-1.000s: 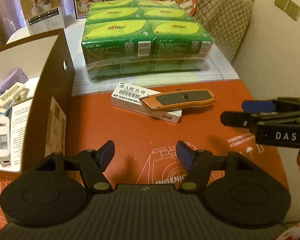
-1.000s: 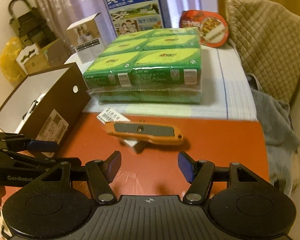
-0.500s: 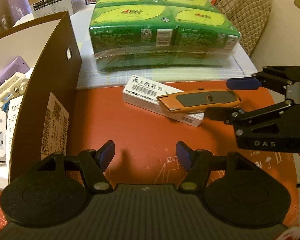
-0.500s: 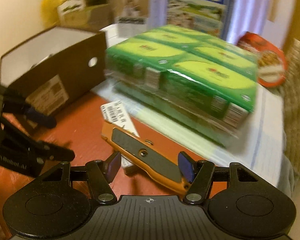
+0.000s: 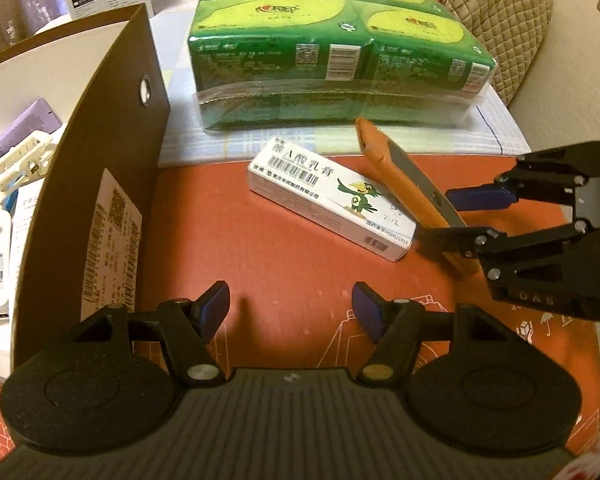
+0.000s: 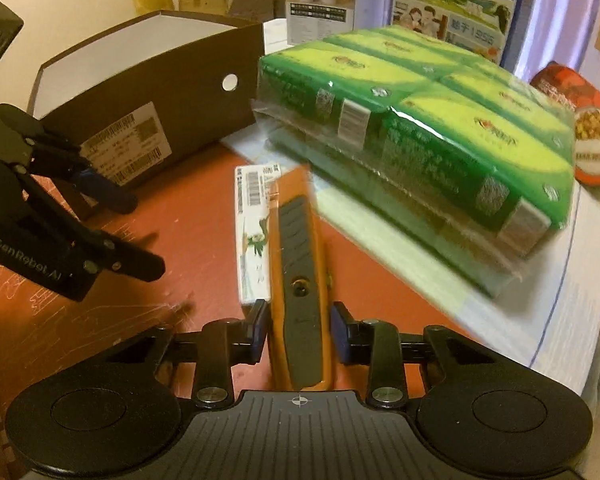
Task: Organize rigid objects
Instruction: 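Grasp the orange utility knife with the right gripper while the left gripper approaches the white medicine box, then grasp the white medicine box with the left gripper while the right gripper holds the knife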
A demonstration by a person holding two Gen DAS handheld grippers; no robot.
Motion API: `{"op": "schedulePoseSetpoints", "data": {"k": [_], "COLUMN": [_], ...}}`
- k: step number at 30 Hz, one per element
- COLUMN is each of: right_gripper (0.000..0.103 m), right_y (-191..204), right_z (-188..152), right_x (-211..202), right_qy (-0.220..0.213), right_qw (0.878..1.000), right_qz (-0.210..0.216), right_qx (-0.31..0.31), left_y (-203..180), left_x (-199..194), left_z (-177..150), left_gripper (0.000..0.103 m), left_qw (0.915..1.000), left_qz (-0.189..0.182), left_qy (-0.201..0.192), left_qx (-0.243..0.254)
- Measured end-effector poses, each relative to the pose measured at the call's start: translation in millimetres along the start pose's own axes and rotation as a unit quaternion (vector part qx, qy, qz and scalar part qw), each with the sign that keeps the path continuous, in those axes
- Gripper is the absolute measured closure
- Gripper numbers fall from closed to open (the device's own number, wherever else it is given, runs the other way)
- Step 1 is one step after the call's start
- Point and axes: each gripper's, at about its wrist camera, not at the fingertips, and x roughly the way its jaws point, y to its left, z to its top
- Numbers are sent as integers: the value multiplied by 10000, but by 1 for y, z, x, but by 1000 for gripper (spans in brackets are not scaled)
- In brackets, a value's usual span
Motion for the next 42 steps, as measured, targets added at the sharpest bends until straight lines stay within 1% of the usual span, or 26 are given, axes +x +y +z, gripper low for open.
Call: {"op": "schedulePoseSetpoints", "data": {"k": [5, 9, 13, 17, 20, 22, 25, 28, 30, 33, 38, 40, 42], "right_gripper": [73, 73, 73, 73, 73, 73, 73, 73, 73, 73, 72, 72, 71], "right_y": [4, 3, -2, -13, -22, -27, -26, -31, -36, -41, -40, -40, -40], "right_z": [-9, -18, -26, -38, -48, -55, -60, -63, -66, -70, -72, -71, -70], "right_x": [-9, -17, -25, -38, -49, -50, -51, -52, -50, -48, -49, -48, -47], "right_qy": [133, 128, 204, 312, 369, 454, 423, 350, 373, 334, 222, 211, 200], "right_qw": [9985, 9921, 9801, 9636, 9519, 9478, 9469, 9405, 9345, 9321, 9320, 9317, 9316], "right_qz": [-202, -477, -891, -1160, -1322, -1439, -1601, -1772, -1888, -1790, -1799, -1801, -1801], "right_qx": [496, 1154, 1762, 2390, 2740, 2808, 2757, 2878, 2996, 3132, 3140, 3148, 3150], "left_y": [-7, -13, -20, -30, -39, -45, -56, -68, -74, -80, -79, -79, -77], "left_x": [1, 4, 5, 6, 6, 9, 15, 22, 27, 38, 58, 60, 60], "left_z": [0, 2, 6, 10, 13, 17, 25, 33, 36, 41, 48, 49, 49], "left_gripper": [39, 39, 39, 39, 39, 39, 39, 39, 39, 39, 38, 38, 38], "left_qw": [9999, 9997, 9993, 9986, 9977, 9973, 9968, 9965, 9969, 9984, 9990, 9994, 9994], "left_qz": [-123, -208, -310, -422, -539, -624, -712, -770, -717, -538, -357, -286, -314], "left_qy": [-28, -60, -80, -113, -141, -113, -69, -44, -16, 67, 255, 178, 146], "left_qx": [80, 140, 205, 309, 378, 366, 358, 335, 308, 189, -108, -85, -56]}}
